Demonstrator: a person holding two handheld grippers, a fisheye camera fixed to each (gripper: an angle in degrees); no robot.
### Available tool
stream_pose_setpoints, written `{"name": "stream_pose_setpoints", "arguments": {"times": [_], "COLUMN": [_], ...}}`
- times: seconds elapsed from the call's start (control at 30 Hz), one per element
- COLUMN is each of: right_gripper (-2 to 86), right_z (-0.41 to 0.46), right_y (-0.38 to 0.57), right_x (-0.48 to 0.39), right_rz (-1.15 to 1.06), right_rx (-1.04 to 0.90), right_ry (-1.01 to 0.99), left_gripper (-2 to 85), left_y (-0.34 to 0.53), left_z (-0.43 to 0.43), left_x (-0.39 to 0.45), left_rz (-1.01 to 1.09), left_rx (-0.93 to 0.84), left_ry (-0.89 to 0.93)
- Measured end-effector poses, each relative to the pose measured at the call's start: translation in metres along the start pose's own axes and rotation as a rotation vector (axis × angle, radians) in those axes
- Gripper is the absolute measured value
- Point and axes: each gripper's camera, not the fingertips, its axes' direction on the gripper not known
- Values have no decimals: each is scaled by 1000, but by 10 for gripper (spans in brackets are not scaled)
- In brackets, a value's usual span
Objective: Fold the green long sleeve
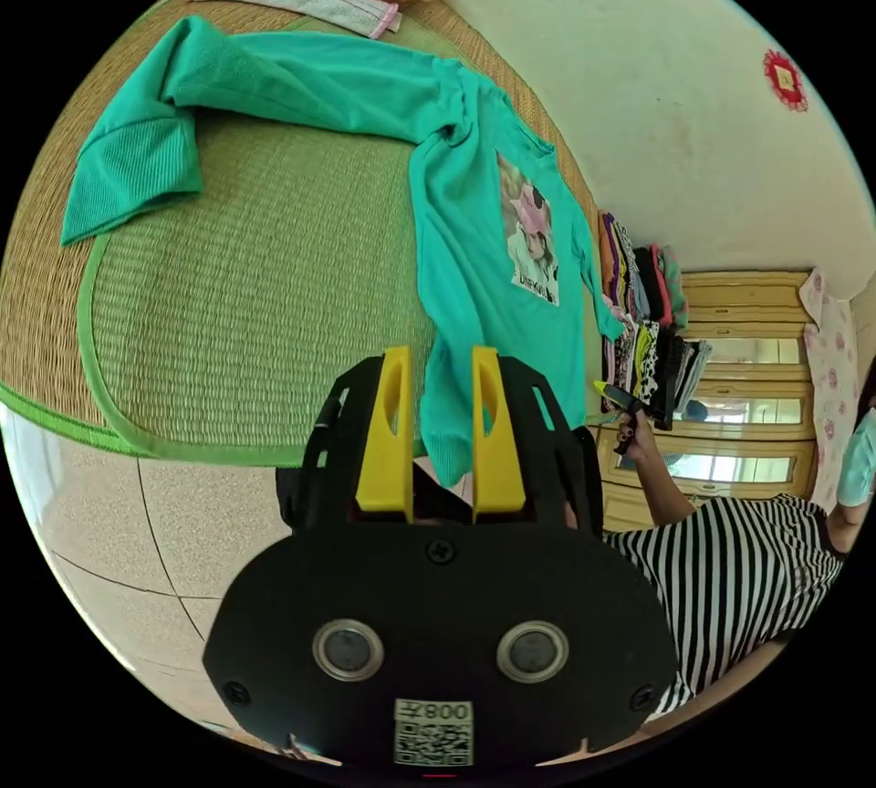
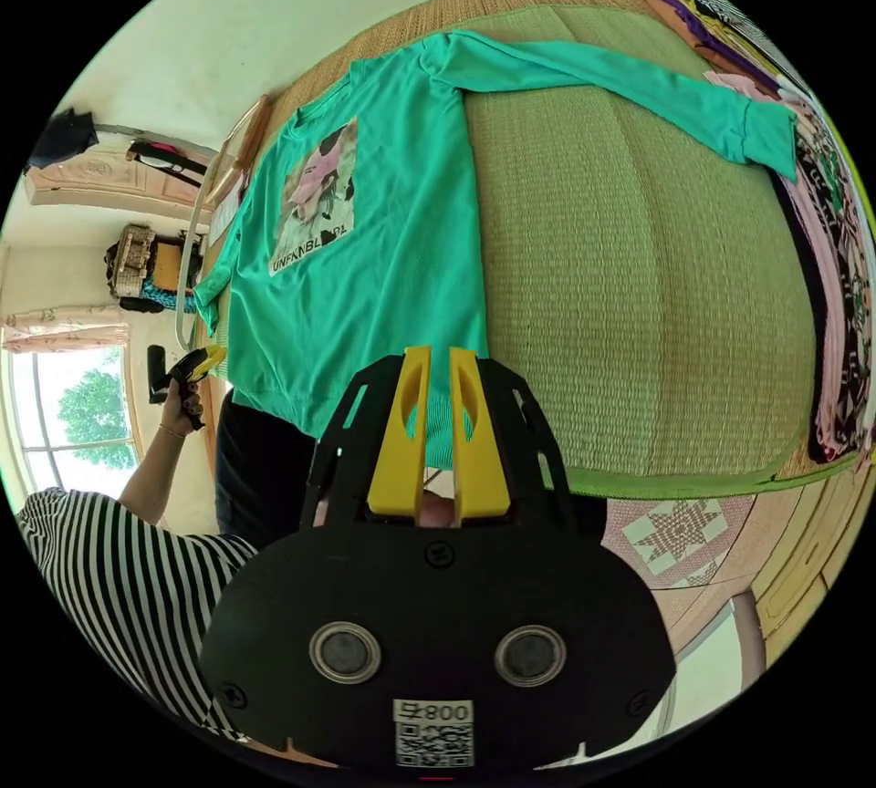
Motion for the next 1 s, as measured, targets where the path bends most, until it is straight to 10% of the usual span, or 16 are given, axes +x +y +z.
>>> {"name": "stream_pose_setpoints", "arguments": {"times": [1.0], "right_gripper": [1], "right_z": [15], "right_y": [69], "right_x": [57], "right_rz": [65], "right_rx": [-58], "right_ry": [-133], "left_gripper": [6], "left_y": [130], "left_z": [65], "left_x": [7], "left_rz": [-56], "left_rx": [-67], "left_ry": [-130]}}
